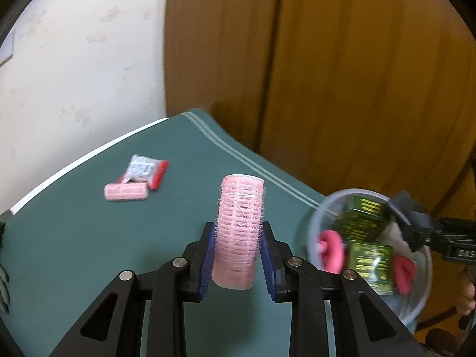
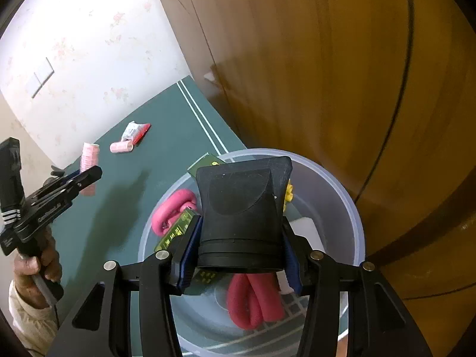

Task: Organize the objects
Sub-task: 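Carry the pink curler to the bowl with left tool while right tool carries the nozzle, then release the pink curler into the bowl with left tool while right tool releases the nozzle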

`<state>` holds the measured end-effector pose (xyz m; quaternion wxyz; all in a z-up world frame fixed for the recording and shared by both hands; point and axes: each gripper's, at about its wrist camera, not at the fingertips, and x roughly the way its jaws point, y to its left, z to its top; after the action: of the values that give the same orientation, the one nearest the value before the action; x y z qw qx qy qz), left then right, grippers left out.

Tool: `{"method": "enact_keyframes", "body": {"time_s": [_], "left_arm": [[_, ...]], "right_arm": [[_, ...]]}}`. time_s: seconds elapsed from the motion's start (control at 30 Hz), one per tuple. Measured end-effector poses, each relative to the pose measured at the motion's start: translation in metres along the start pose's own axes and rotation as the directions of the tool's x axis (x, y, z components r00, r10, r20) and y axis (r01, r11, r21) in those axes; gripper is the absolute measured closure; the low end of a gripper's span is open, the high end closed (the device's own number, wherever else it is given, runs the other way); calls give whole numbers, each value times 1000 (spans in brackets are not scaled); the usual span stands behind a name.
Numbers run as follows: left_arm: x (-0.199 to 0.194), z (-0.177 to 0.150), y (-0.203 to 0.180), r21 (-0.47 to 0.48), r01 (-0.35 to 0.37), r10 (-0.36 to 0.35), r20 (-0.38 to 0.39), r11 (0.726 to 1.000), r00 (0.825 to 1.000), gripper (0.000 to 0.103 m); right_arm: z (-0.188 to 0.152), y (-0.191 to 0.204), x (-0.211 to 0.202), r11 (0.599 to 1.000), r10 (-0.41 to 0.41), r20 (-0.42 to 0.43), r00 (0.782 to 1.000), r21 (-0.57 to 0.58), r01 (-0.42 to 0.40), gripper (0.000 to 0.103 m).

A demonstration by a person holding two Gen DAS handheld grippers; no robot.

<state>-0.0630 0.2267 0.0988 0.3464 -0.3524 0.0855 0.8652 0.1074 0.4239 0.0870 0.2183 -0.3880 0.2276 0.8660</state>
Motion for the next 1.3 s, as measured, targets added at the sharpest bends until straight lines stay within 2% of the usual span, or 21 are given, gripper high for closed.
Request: {"method": "enact_keyframes", "body": {"time_s": [0.2, 0.47, 0.6, 0.9, 1.1, 1.3], "left_arm": [[-7, -2, -26, 50, 53, -54, 5, 997, 999, 72], [-12, -7, -46, 70, 106, -105, -11, 992, 994, 72], [-11, -10, -56, 70, 154, -152, -32, 986, 988, 72], [-6, -21, -91, 122, 199, -192, -68, 972, 979, 72], [-8, -27, -118, 149, 249, -237, -92, 957, 967, 72], [-7, -36, -141, 195, 283, -262, -123, 939, 957, 72]], "right_arm": [[-9, -6, -5, 1000, -6, -6, 1000, -1, 6, 53], [-21, -9, -9, 1000, 0, -13, 1000, 3, 0, 53], [-26, -15, -13, 1000, -19, 1, 1000, 19, 19, 53], [-35, -28, -12, 999, -15, -9, 1000, 39, 15, 53], [-36, -37, -17, 999, -10, 4, 1000, 52, 10, 53], [-38, -37, -24, 998, -56, 40, 998, 15, 56, 53]]}}
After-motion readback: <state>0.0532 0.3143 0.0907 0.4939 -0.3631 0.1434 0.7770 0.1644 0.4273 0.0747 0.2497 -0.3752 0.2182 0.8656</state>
